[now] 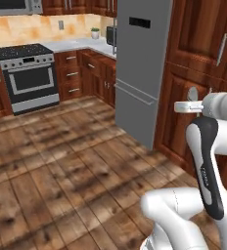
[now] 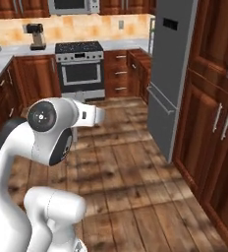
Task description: Pick up the metallic utensils from the counter and place them in the open drawer. Make sure not to pick up any wooden utensils.
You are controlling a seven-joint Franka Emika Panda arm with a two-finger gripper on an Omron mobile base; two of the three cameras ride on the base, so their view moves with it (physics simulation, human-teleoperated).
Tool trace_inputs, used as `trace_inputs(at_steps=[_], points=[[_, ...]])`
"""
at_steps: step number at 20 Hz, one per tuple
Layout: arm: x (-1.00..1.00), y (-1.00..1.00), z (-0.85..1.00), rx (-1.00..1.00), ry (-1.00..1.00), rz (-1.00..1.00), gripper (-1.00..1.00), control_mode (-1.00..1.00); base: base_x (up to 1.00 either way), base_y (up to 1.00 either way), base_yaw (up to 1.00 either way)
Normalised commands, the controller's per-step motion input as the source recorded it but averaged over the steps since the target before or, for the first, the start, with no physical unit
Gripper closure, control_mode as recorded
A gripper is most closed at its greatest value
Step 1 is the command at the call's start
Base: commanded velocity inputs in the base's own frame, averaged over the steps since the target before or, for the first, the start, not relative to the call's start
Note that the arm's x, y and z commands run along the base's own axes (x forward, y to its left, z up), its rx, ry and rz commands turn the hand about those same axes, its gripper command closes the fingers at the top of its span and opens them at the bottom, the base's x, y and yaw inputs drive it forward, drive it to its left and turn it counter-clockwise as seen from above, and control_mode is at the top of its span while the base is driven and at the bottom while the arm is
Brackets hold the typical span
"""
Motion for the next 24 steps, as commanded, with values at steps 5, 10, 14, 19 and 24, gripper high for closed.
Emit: trace_inputs(at_steps=[5, 10, 14, 19, 24], points=[[0.00, 0.00, 0.00, 0.00, 0.00, 0.00, 1.00, 1.00, 1.00, 0.14, 0.00], [0.00, 0.00, 0.00, 0.00, 0.00, 0.00, 1.00, 1.00, 1.00, 0.11, 0.00], [0.00, 0.00, 0.00, 0.00, 0.00, 0.00, 1.00, 1.00, 1.00, 0.10, -0.07], [0.00, 0.00, 0.00, 0.00, 0.00, 0.00, 1.00, 1.00, 1.00, 0.14, -0.16], [0.00, 0.00, 0.00, 0.00, 0.00, 0.00, 1.00, 1.00, 1.00, 0.26, -0.22]])
